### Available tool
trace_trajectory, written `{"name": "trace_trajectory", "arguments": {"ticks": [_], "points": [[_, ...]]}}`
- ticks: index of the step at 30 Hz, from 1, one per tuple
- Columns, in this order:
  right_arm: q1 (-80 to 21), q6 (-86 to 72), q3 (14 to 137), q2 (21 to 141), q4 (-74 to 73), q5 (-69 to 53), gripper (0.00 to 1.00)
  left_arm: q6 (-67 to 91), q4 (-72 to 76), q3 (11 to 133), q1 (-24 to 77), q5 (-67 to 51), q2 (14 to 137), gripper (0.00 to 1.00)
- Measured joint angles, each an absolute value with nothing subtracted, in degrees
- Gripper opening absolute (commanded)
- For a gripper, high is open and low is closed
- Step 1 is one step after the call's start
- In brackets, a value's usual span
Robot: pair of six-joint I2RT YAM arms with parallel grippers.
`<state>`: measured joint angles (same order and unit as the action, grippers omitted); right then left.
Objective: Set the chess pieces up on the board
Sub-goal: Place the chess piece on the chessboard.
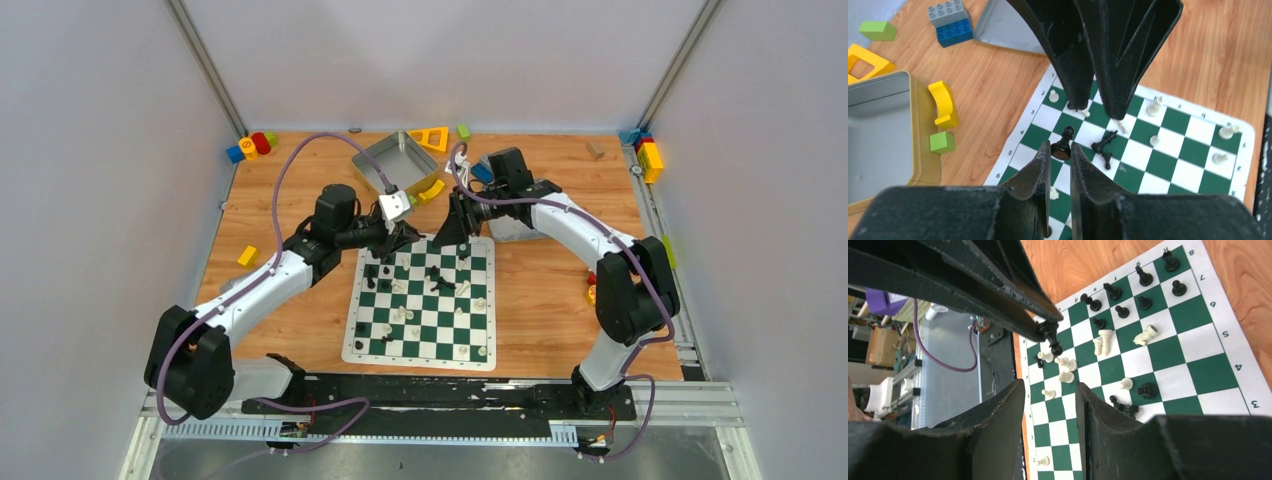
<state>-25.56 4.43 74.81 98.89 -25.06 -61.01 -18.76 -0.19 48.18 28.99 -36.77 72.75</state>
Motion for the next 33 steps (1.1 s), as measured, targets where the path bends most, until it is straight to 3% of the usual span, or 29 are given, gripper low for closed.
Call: {"name": "trace_trajectory", "arguments": {"ticks": [12,17,26,33], "points": [[-23.75,-12.71,74.28,99.42,-12.51,-62.35,0.39,-2.39,12.69,47.40,28.23,-37.71,74.28,0.00],[-23.35,-16.49,74.26,100.14,-9.10,-64.25,0.31,-0.32,13.74,46.78,28.08,-37.36,74.39,0.00],[-23.31,-20.23,74.15,101.43,-5.98,-66.57,0.27,0.93,15.00,46.74,28.03,-36.95,74.48,0.00],[-23.31,-21.52,74.15,102.04,-4.80,-67.29,0.19,1.08,15.29,46.61,28.03,-36.97,74.76,0.00]]}}
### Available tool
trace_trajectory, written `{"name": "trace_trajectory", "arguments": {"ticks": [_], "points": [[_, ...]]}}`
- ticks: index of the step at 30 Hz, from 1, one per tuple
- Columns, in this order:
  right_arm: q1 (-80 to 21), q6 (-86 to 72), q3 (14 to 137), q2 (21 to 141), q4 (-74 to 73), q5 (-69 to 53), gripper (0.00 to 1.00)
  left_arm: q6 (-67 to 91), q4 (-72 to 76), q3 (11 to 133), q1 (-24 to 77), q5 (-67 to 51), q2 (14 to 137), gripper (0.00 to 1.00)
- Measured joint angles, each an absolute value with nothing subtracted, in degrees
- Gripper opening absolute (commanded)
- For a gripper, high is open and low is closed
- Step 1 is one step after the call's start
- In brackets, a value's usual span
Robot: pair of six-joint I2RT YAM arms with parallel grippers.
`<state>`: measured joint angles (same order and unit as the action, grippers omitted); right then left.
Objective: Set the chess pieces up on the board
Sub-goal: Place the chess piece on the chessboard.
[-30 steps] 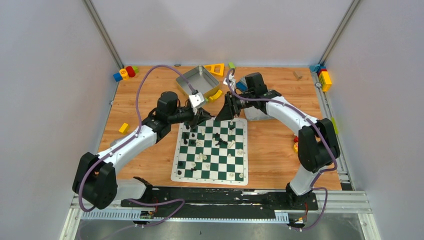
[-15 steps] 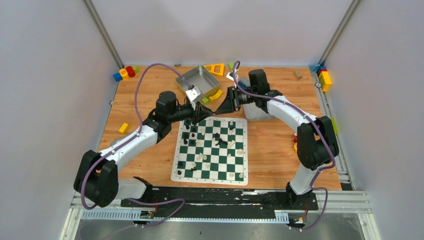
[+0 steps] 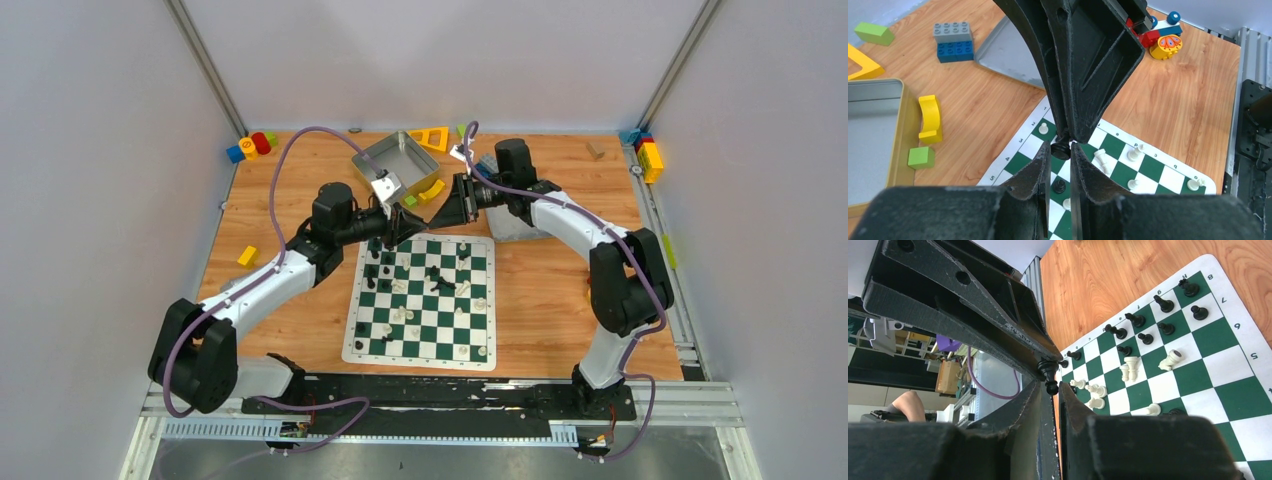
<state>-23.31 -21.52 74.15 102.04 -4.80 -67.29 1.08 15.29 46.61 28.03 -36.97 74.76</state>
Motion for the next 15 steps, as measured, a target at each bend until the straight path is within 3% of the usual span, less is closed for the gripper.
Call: {"name": "trace_trajectory", "arguments": {"ticks": [9,11,13,15], "points": [[-23.22,-22.35,74.15,102.06,-3.66,-67.99,0.02,1.15,15.64,46.50,28.01,-37.04,74.76,0.01],[-23.20,-22.31,74.15,102.06,-3.60,-68.03,0.00,1.15,15.68,46.50,28.01,-37.01,74.76,0.12],[-23.20,-21.98,74.15,102.06,-3.79,-67.96,0.00,0.93,15.64,46.48,28.01,-37.01,74.76,0.32],[-23.18,-20.88,74.17,102.06,-4.47,-67.68,0.00,0.05,15.27,46.44,27.97,-37.01,74.76,0.47]]}}
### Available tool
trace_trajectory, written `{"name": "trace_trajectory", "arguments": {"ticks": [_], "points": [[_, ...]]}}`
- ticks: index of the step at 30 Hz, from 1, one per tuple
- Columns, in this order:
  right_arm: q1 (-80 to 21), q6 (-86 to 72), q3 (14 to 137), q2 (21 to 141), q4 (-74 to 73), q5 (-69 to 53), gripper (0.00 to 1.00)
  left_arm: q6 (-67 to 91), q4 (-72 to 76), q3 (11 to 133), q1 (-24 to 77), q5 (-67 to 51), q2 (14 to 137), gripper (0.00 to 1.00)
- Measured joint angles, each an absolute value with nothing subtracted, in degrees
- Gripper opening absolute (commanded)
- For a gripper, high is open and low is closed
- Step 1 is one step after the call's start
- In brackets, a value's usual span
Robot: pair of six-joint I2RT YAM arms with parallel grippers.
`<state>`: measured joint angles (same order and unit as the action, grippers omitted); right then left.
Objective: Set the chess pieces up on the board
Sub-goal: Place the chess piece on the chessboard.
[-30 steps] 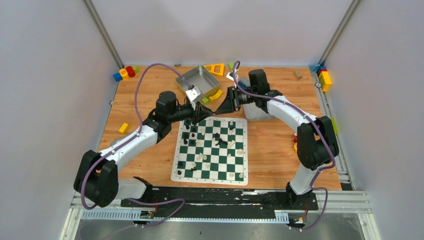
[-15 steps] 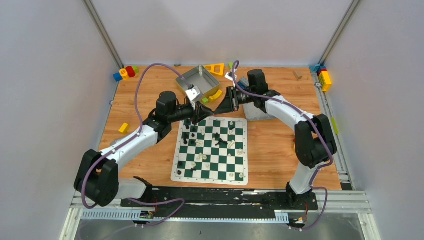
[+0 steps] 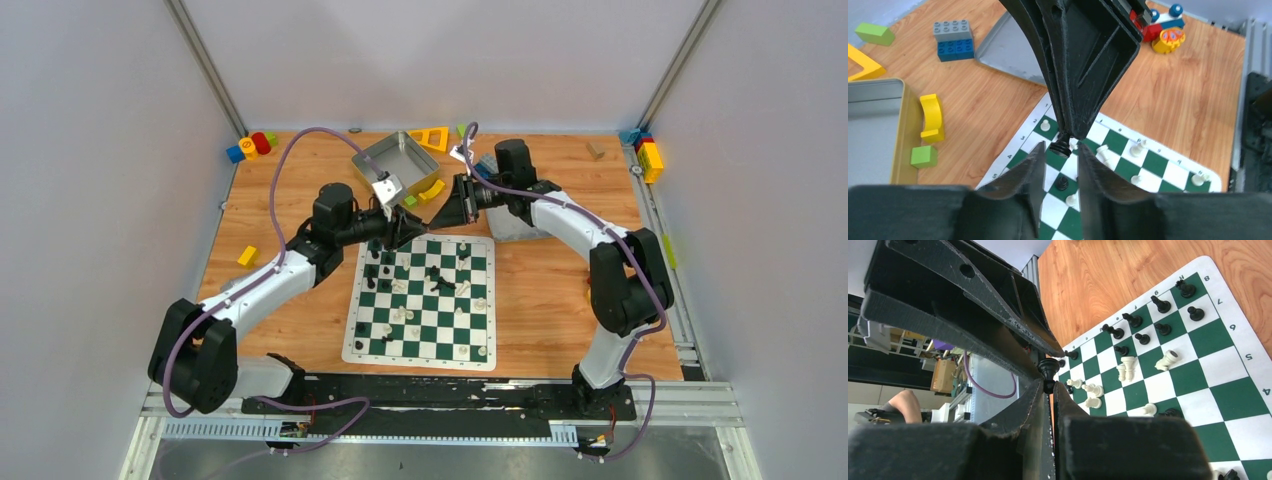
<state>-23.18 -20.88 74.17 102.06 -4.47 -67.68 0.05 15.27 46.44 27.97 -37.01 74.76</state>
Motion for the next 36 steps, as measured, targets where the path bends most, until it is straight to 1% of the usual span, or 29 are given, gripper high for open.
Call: {"name": "trace_trajectory", "arguments": {"ticks": [1,2,3,4,5,6,8,10,15,18,21,26,31,36], "points": [[-23.16,-19.94,74.19,102.04,-5.21,-67.26,0.00,-0.54,14.81,46.44,27.92,-37.10,74.76,0.51],[-23.16,-19.20,74.19,102.04,-5.87,-66.92,0.00,-1.48,13.96,46.44,27.77,-37.23,74.70,0.60],[-23.16,-17.96,74.19,102.04,-7.11,-66.19,0.00,-2.24,13.08,46.44,27.59,-37.43,74.59,0.64],[-23.16,-16.97,74.19,102.02,-8.05,-65.67,0.00,-3.22,11.86,46.44,27.27,-37.58,74.43,0.70],[-23.14,-15.75,74.19,101.97,-9.23,-64.90,0.00,-4.25,10.37,46.44,26.85,-37.80,74.08,0.74],[-23.05,-14.37,74.19,101.82,-10.66,-64.05,0.00,-5.45,8.67,46.48,26.33,-38.04,73.63,0.80],[-22.83,-11.64,74.19,101.32,-13.13,-62.15,0.00,-7.86,5.45,46.68,25.04,-38.46,72.42,0.86],[-22.68,-9.15,74.19,100.51,-15.46,-60.31,0.00,-10.37,1.26,47.51,23.18,-38.85,70.78,0.90],[-23.22,-1.91,74.56,97.56,-21.61,-54.98,0.00,-14.57,-6.87,49.76,16.99,-39.22,66.30,0.93],[-25.19,2.15,75.92,96.90,-25.26,-51.53,0.00,-15.51,-11.70,50.85,12.29,-37.98,64.20,0.94],[-29.12,6.28,77.67,96.90,-28.86,-47.24,0.00,-15.75,-17.30,53.06,7.81,-35.59,63.92,0.94],[-39.86,13.10,82.81,97.62,-35.62,-37.63,0.00,-15.42,-27.33,58.78,0.43,-32.01,64.99,0.94],[-49.28,18.20,92.88,104.07,-42.48,-29.12,0.02,-14.63,-34.04,61.76,-8.84,-29.82,66.35,0.95],[-55.20,21.41,104.14,115.46,-49.52,-21.71,0.04,-13.74,-37.95,61.76,-14.87,-28.82,66.46,0.96]]}}
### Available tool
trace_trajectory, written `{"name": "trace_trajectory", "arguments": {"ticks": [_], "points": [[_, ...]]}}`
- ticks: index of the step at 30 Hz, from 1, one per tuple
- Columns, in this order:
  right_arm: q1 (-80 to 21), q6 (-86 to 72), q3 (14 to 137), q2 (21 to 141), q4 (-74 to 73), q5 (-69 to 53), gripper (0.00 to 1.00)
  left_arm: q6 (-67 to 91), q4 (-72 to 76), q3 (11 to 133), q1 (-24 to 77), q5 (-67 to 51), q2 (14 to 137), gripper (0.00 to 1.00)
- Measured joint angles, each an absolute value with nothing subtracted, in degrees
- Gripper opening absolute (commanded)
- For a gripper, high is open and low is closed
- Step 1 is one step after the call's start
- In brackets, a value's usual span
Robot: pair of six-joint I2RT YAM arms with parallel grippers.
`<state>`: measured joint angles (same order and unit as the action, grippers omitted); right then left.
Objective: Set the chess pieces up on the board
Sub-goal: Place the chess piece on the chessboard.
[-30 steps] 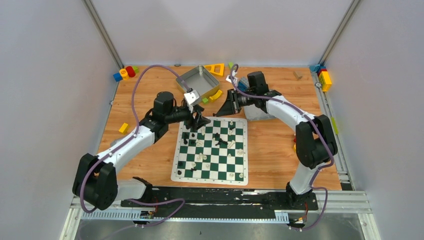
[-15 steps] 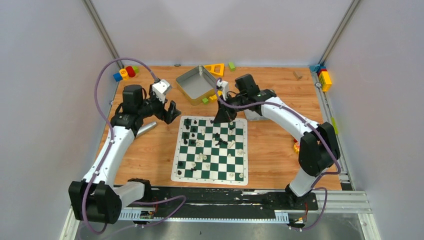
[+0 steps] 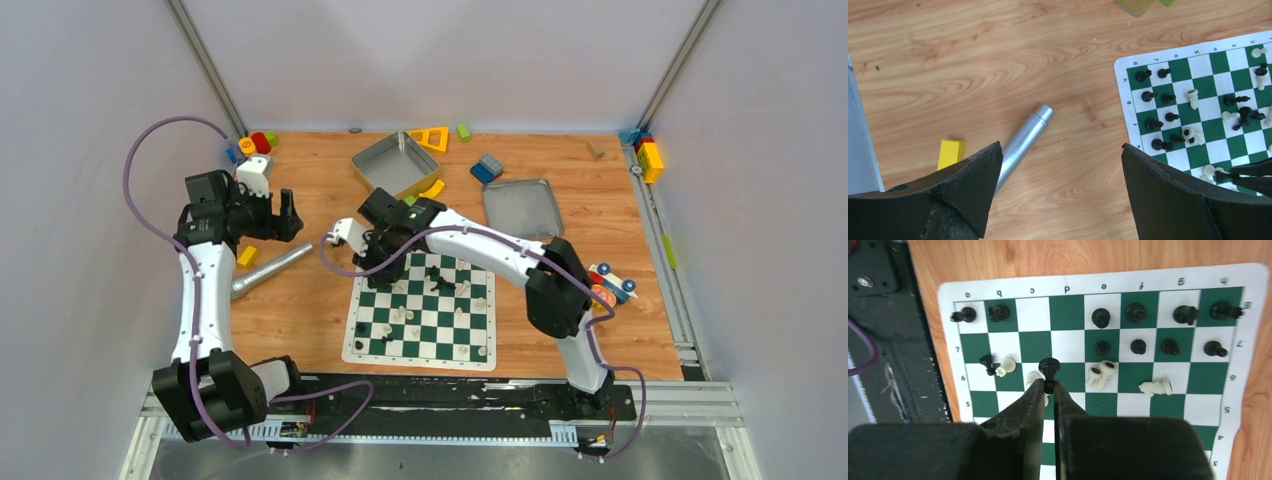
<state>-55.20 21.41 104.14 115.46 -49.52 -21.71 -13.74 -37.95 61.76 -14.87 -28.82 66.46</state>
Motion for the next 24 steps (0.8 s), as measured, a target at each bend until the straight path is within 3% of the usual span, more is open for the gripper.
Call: {"name": "trace_trajectory", "arguments": {"ticks": [9,24], "points": [[-58.94,24.08,117.84,131.26,-61.17,-13.72,0.03,-12.93,-39.00,61.76,-20.80,-29.91,66.46,0.96],[-59.94,26.13,120.57,134.45,-65.91,-10.37,0.04,-12.95,-39.03,61.73,-21.04,-31.20,66.46,0.96]]}}
